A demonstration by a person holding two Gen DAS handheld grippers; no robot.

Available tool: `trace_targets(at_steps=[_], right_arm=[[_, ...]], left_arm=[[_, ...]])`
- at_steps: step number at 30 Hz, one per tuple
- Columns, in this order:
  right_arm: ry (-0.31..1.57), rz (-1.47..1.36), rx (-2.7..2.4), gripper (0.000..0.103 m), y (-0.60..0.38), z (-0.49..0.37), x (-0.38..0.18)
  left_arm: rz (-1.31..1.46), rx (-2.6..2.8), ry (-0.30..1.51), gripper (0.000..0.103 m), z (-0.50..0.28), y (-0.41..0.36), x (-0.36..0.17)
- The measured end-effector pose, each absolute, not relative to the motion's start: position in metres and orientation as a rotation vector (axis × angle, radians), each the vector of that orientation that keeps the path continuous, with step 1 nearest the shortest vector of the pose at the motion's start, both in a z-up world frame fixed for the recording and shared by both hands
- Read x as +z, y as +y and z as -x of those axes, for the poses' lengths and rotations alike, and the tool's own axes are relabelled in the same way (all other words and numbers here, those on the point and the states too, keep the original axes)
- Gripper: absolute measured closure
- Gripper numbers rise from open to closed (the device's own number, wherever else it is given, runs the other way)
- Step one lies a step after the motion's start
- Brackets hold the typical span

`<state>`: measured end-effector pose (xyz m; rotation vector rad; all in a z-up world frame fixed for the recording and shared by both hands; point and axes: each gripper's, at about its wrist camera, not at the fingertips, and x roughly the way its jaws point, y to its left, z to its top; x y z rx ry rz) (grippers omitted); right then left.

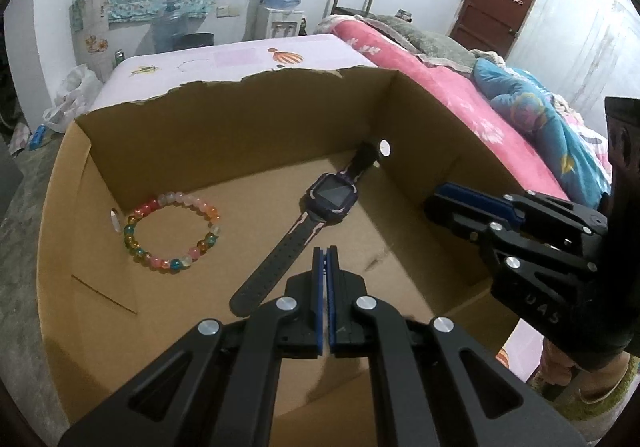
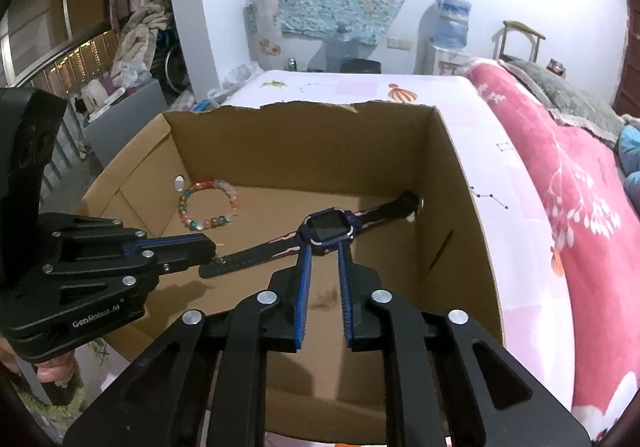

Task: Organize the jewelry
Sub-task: 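Carry the gold charm with the right tool into the box and open it, then withdraw both tools from the box back over the table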

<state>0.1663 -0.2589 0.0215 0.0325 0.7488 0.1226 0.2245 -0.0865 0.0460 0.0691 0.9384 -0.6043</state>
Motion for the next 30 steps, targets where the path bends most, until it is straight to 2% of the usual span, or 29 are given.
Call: trace_targets(at_steps=[2,6,14,30], right_arm=[[0.744,-0.030,0.115,0.078,-0.261,-0.166,0.022],[0.732,-0.044,0.115,0.073,-0.264,-0.161,0.024],[0.685,-0.074,0.124,0.057,-0.269,-0.148,0.034],[0.588,-0.111,0.178,0.038,-0.263,-0.120,0.060]], left_arm=[[-0.070,-0.594,0.939,0.101,-0.225,-0.086,0.047],[-0.066,-0.576,0.933,0.094,-0.223,-0.083,0.050],[-0.056,-0.558,0.917,0.081,-0.214,-0.078,0.056],[-0.016,-0.519,0.840,0.045,-0.183,-0.062,0.083]])
